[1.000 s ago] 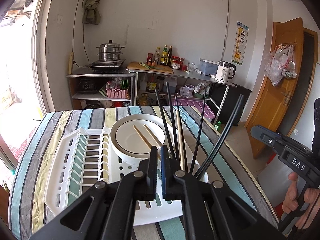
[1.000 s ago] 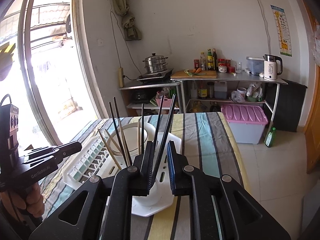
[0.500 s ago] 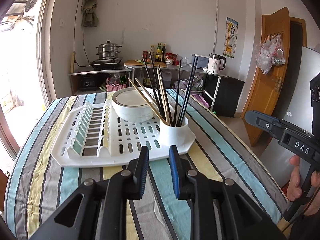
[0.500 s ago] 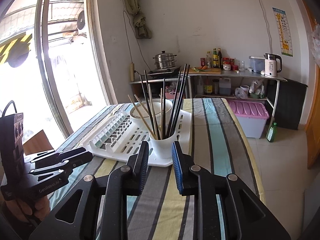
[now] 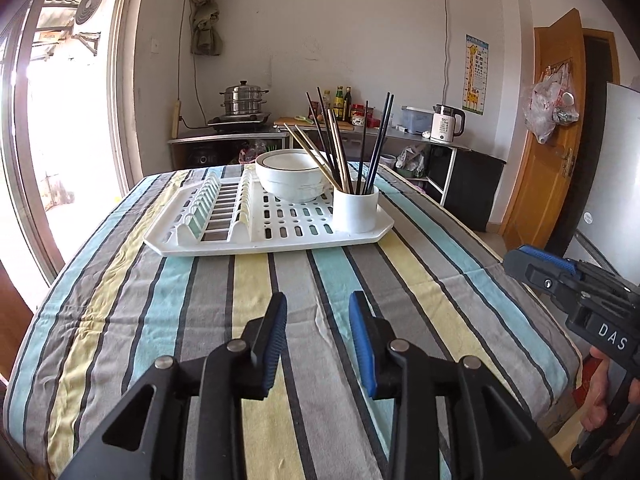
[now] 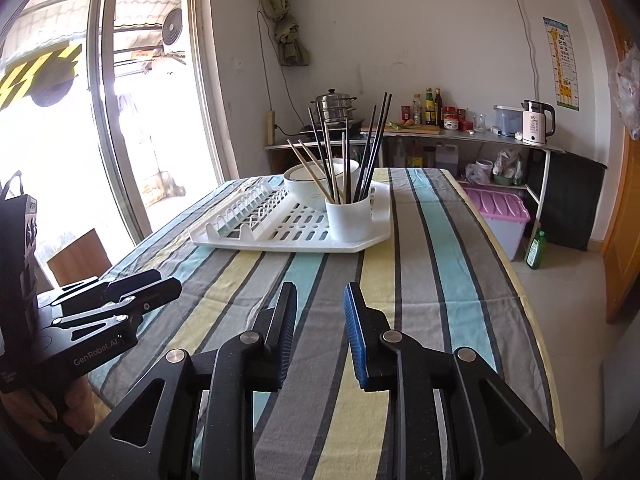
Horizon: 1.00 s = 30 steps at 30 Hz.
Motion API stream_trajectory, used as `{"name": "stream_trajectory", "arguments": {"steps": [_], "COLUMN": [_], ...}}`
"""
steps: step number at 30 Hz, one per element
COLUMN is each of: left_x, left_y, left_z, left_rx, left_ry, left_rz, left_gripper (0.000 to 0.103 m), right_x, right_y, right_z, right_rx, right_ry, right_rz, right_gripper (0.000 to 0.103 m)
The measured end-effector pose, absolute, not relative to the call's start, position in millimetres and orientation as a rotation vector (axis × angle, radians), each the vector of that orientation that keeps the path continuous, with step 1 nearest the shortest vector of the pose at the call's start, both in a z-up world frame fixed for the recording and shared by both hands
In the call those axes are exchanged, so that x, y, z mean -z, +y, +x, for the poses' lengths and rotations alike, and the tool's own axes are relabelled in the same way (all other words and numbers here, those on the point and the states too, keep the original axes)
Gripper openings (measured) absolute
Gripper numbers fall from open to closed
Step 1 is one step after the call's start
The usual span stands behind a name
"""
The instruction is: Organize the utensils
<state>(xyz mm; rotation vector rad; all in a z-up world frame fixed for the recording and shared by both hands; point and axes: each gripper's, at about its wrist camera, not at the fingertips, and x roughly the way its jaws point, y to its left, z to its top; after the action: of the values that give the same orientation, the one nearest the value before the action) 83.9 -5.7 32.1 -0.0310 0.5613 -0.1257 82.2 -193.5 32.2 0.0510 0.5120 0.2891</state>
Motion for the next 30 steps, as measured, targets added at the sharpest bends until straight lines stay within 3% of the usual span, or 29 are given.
{"name": "stream_trajectory", "arguments": {"steps": [12, 30], "left_x": [-16.8, -18.4], "left_y": [-14.2, -21.3], "left_z": [39.2, 30.9], "left_rx": [0.1, 0.109], "left_ry": [0.539, 0.505], "left_rz": [0.005, 0.016], "left_gripper": [0.035, 0.035], "right_x": [-17.4, -15.4], "right_y": [-182.2, -179.3], "right_z": [39.3, 32.1], "right_rx": [-0.267, -0.268], "right_ry": [0.49, 0.48], "right_rz": [0.025, 0.018], "right_gripper": [0.025, 0.025]}}
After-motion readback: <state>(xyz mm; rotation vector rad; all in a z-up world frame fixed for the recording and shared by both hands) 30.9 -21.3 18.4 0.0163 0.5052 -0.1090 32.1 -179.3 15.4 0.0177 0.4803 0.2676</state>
